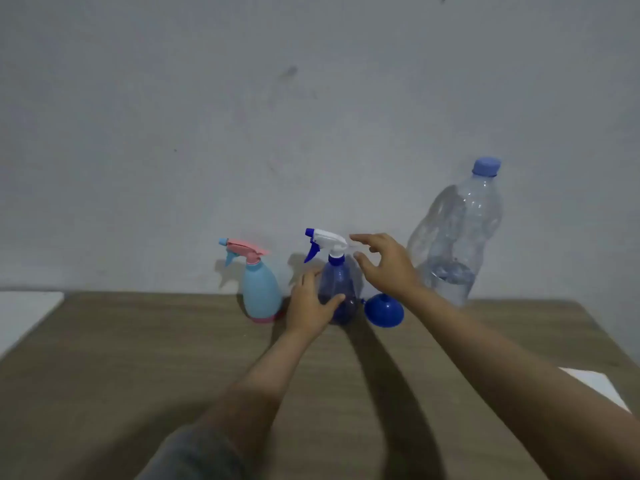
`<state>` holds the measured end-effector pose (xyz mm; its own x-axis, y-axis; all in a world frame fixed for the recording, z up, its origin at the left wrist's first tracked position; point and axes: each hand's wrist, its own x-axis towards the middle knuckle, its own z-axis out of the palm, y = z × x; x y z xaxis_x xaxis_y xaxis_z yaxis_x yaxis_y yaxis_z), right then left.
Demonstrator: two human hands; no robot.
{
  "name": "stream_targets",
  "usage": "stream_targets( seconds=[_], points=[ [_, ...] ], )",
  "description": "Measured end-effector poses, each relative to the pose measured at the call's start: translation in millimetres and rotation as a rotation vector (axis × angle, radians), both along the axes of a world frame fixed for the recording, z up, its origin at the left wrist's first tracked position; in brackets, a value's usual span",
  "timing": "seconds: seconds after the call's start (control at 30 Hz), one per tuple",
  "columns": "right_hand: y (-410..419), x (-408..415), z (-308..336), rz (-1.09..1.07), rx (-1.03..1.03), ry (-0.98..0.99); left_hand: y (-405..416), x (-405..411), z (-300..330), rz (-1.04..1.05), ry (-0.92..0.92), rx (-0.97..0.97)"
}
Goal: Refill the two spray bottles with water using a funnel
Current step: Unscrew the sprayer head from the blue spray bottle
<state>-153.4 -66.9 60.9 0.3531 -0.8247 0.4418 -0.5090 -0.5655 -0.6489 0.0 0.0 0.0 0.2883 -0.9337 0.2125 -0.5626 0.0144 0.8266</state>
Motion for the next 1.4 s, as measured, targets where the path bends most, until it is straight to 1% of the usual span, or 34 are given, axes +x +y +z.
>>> stream_targets(
  seconds=[0.1,0.23,0.37,0.53,0.7,0.97,1.1,1.23,1.4],
  points=[
    [-12.9,5.8,-7.7,0.041,0.001,-0.006,-8.0,-4.3,-6.2,0.026,0.035,0.024],
    [-18.9,10.4,-17.4,0.018,0.045,-0.112,-11.8,-14.4,-12.9,0.077,0.116,0.026],
    [-22.6,13.5,-16.7,-0.007,0.052,-0.185,-13.0,-19.2,-18.6,0.137,0.104,0.011],
    [-15.6,11.1,-9.1,-0.012,0.075,-0.220,-1.1,-18.2,-14.4,0.122,0.093,0.002],
    [11.0,5.7,0.0,-0.003,0.107,-0.310,31.6,-19.4,-1.0,0.091,0.150,-0.017],
    [84.6,-6.5,11.3,0.041,0.102,-0.391,104.6,-28.1,7.1,0.049,0.220,-0.064],
    [119.3,-16.1,-0.3,0.027,0.127,-0.397,140.8,-35.0,-2.8,0.039,0.197,-0.042],
    [145.7,-20.6,-19.8,0.013,0.110,-0.385,165.4,-37.2,-22.9,0.038,0.146,-0.022],
    [163.4,-17.8,-32.6,-0.050,0.158,-0.491,173.3,-39.6,-26.8,0.041,0.033,-0.004]
  ],
)
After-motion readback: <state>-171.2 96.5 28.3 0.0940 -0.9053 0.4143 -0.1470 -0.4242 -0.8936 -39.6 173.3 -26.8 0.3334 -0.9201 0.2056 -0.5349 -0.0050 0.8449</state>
